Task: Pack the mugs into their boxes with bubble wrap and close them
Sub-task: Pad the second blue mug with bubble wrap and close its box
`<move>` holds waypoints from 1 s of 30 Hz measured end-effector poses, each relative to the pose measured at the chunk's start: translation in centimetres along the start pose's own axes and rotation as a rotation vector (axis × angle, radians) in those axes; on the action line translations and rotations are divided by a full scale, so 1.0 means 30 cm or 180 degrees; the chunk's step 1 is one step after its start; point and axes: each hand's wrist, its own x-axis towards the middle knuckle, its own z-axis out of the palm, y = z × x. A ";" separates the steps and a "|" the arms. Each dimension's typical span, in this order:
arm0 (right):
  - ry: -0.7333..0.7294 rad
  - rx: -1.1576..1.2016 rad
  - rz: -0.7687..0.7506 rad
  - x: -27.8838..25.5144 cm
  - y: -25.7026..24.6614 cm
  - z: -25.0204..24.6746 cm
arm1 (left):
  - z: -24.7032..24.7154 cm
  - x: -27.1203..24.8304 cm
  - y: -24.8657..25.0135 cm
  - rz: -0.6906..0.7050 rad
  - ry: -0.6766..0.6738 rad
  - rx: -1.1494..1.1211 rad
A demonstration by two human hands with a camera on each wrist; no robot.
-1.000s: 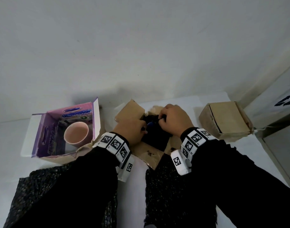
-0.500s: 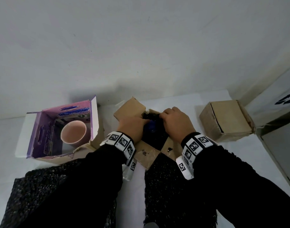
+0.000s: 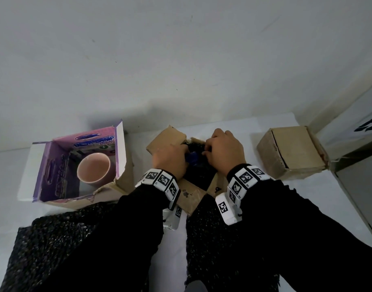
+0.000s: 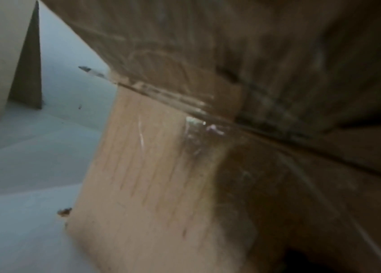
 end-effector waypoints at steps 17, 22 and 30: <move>-0.0131 -0.0349 -0.0462 0.005 0.022 -0.004 | 0.021 -0.020 -0.022 0.0342 0.0212 -0.0323; 0.0131 0.0363 -0.1162 -0.095 0.058 -0.034 | 0.012 -0.007 -0.018 0.0865 0.0138 -0.0109; 0.0223 -0.0010 -0.1365 -0.122 0.116 -0.032 | -0.003 -0.004 -0.015 0.0844 0.0116 0.0092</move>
